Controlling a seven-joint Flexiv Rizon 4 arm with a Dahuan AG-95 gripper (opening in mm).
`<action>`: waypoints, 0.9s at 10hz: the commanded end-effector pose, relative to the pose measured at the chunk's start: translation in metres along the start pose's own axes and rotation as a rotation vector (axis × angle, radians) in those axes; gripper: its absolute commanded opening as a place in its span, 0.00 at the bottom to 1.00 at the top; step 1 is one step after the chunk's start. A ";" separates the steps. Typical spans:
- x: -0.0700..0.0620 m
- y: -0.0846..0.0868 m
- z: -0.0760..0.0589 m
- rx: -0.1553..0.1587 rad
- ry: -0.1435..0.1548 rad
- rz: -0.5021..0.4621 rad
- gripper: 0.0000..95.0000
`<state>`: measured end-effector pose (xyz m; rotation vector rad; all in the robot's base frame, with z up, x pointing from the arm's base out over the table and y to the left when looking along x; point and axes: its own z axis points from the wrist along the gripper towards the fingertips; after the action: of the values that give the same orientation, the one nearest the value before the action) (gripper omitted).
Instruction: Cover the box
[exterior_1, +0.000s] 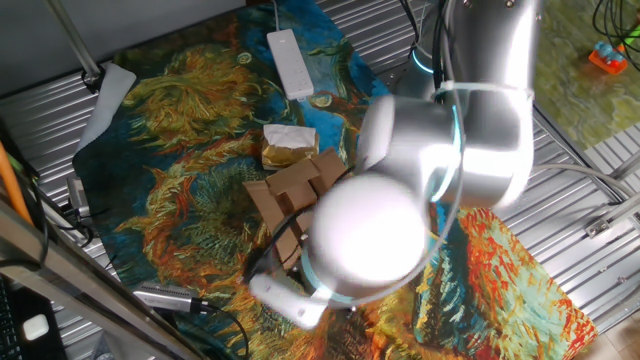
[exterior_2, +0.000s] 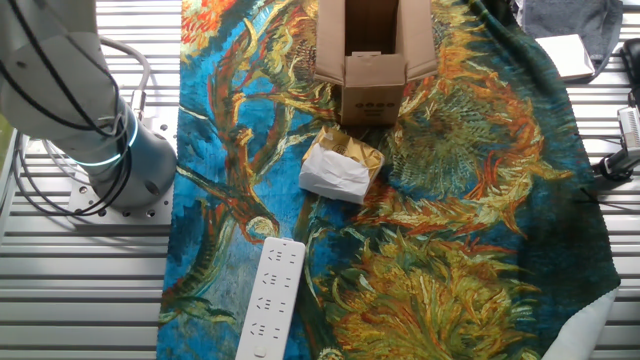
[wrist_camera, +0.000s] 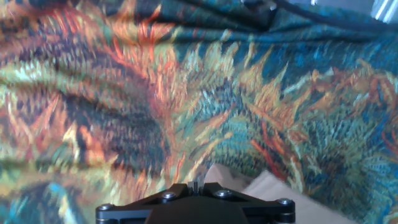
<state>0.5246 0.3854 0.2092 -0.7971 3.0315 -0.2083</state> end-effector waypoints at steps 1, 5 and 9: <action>-0.004 0.000 -0.005 -0.008 0.046 0.025 0.00; -0.004 0.000 -0.005 -0.029 0.080 0.029 0.00; -0.004 0.000 -0.005 -0.023 0.075 0.044 0.00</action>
<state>0.5250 0.3849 0.2141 -0.7427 3.1274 -0.2154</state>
